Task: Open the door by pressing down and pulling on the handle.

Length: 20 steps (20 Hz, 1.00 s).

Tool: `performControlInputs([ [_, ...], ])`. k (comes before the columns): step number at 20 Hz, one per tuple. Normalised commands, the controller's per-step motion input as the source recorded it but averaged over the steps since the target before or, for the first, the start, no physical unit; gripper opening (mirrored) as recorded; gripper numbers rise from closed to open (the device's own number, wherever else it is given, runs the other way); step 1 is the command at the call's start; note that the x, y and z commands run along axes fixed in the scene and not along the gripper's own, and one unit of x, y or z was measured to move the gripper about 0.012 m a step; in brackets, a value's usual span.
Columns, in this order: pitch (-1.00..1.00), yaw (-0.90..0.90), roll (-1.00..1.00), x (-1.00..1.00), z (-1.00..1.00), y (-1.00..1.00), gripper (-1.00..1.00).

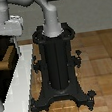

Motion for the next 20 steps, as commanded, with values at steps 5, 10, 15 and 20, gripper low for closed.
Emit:
performControlInputs([
  [5, 0.00, 0.00, 0.00, 0.00, -0.40, 0.00, 1.00],
  [10, 0.00, 0.00, 0.00, 0.00, -0.60, 0.00, 1.00],
  [15, 0.00, 0.00, 0.00, 0.00, -0.20, 0.00, 1.00],
  [20, 0.00, 0.00, 0.00, 0.00, -0.40, 0.00, 1.00],
])
